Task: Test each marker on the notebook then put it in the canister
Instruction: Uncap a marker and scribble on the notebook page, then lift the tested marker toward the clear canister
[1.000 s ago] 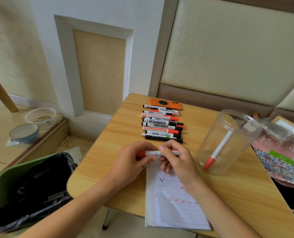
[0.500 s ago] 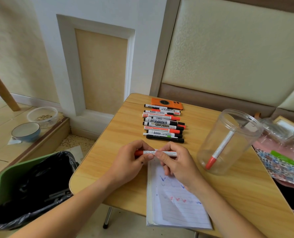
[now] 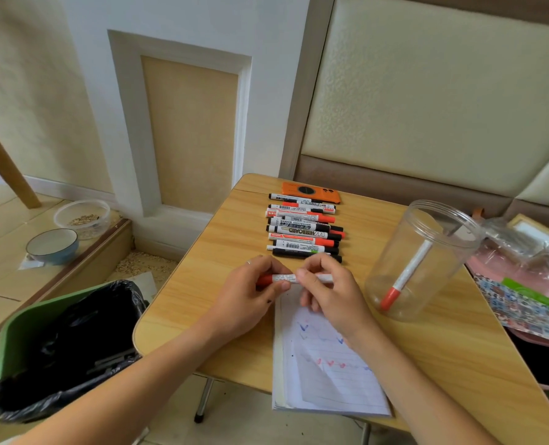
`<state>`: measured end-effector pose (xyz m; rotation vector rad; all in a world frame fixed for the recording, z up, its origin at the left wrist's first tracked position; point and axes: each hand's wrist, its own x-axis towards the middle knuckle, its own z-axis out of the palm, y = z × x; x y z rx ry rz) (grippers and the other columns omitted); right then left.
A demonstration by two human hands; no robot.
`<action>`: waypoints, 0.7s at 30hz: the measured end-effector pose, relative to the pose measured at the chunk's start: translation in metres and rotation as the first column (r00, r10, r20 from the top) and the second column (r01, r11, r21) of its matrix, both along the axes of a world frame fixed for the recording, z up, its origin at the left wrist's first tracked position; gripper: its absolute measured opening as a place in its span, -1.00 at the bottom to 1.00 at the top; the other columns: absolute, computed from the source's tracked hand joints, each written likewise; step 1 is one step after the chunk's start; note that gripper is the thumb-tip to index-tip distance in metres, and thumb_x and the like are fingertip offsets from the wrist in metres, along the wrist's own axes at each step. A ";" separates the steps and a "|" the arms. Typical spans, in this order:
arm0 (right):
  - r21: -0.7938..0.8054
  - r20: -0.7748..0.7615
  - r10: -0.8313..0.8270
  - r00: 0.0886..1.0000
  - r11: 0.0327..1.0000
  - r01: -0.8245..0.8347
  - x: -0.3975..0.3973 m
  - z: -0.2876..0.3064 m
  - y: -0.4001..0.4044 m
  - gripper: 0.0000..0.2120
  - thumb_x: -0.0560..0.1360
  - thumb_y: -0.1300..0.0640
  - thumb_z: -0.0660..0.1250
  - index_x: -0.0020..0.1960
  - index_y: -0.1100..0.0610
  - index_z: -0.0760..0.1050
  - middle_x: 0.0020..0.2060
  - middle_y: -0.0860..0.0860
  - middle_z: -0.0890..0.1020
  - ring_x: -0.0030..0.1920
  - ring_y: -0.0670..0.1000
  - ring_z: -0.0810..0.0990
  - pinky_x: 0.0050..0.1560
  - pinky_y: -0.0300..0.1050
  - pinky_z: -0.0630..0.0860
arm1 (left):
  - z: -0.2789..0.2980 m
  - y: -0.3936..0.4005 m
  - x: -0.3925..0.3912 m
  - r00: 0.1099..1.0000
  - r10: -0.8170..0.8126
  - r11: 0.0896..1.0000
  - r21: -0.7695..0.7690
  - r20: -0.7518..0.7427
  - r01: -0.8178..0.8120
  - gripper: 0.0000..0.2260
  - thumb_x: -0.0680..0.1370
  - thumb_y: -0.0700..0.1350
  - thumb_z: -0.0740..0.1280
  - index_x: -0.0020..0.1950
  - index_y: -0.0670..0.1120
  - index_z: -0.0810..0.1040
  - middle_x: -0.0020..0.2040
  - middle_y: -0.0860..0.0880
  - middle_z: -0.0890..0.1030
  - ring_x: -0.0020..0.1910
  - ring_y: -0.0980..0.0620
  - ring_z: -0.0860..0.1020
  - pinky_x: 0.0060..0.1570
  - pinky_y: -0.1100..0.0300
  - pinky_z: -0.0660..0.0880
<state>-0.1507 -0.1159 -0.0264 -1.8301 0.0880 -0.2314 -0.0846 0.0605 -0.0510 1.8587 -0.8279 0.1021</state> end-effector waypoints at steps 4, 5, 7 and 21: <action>0.052 0.144 -0.066 0.987 0.997 0.059 -0.001 0.019 -0.008 -0.87 0.59 0.38 0.34 0.09 0.23 0.46 -0.10 0.16 0.64 -0.27 0.02 0.65 -0.22 -0.19 0.55 | -0.005 -0.003 -0.002 0.998 -0.055 0.993 0.106 0.023 0.053 -0.69 0.55 0.06 0.43 0.24 0.10 0.45 0.08 0.09 0.52 0.07 0.14 0.48 -0.01 0.31 0.40; 0.041 0.181 -0.082 0.980 0.996 0.076 -0.001 0.025 -0.010 -0.84 0.59 0.37 0.37 0.10 0.20 0.45 -0.10 0.15 0.65 -0.27 0.05 0.67 -0.22 -0.19 0.56 | -0.006 -0.003 -0.002 0.998 -0.058 0.990 0.129 0.008 0.056 -0.60 0.53 0.12 0.44 0.30 0.12 0.39 0.12 0.09 0.50 0.11 0.14 0.47 0.02 0.33 0.40; -0.003 0.226 -0.113 0.968 0.993 0.116 -0.003 0.033 -0.011 -0.81 0.59 0.31 0.41 0.08 0.12 0.44 -0.18 0.08 0.68 -0.27 0.09 0.71 -0.24 -0.15 0.56 | -0.005 -0.003 -0.004 0.997 -0.065 0.990 0.124 -0.045 0.070 -0.44 0.50 0.17 0.45 0.40 0.15 0.26 0.18 0.08 0.48 0.18 0.14 0.47 0.10 0.31 0.44; -0.181 0.827 -0.358 0.433 0.561 0.808 -0.047 0.145 -0.073 -0.84 0.63 0.21 0.27 0.17 0.25 0.46 -0.12 0.08 0.63 -0.17 0.11 0.59 -0.12 -0.14 0.36 | -0.011 -0.011 -0.007 0.995 0.025 0.901 0.429 0.100 -0.066 -0.54 0.40 0.15 0.27 0.29 0.13 0.40 0.25 0.10 0.33 0.27 0.05 0.32 0.28 0.04 0.28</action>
